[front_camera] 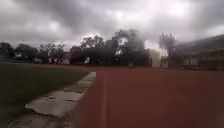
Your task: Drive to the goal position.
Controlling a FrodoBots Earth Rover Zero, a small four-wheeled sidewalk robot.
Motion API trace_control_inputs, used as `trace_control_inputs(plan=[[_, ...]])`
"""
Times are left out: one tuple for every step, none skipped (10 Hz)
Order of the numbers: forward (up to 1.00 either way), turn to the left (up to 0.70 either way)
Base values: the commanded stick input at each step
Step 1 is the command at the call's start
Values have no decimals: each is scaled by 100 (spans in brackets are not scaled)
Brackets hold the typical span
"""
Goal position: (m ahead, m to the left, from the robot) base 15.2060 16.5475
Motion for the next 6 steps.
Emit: trace_control_inputs(plan=[[70, 0], [70, 0], [70, 0], [70, 0], [70, 0], [70, 0]])
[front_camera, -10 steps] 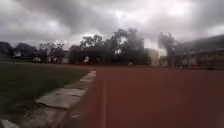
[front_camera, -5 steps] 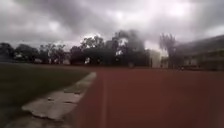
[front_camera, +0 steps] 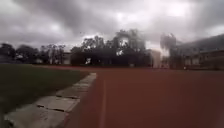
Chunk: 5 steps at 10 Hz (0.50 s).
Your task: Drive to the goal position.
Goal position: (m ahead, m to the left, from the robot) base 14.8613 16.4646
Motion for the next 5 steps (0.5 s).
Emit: trace_control_inputs(plan=[[70, 0], [70, 0], [70, 0], [70, 0], [70, 0]])
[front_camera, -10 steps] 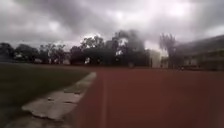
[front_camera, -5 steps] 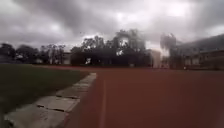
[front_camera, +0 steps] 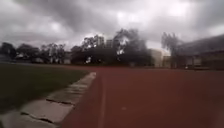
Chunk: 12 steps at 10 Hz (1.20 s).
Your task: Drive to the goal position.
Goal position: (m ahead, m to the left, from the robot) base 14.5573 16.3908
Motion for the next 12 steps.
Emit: trace_control_inputs(plan=[[70, 0], [70, 0], [70, 0], [70, 0], [70, 0], [70, 0], [70, 0], [70, 0], [70, 0], [70, 0], [70, 0], [70, 0]])
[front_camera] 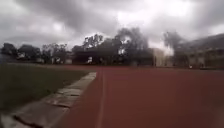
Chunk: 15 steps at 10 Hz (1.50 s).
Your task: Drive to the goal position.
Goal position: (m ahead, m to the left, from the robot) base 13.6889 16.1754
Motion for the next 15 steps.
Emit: trace_control_inputs(plan=[[70, 0], [70, 0], [70, 0], [70, 0], [70, 0], [70, 0], [70, 0], [70, 0], [70, 0], [70, 0], [70, 0], [70, 0], [70, 0], [70, 0], [70, 0]])
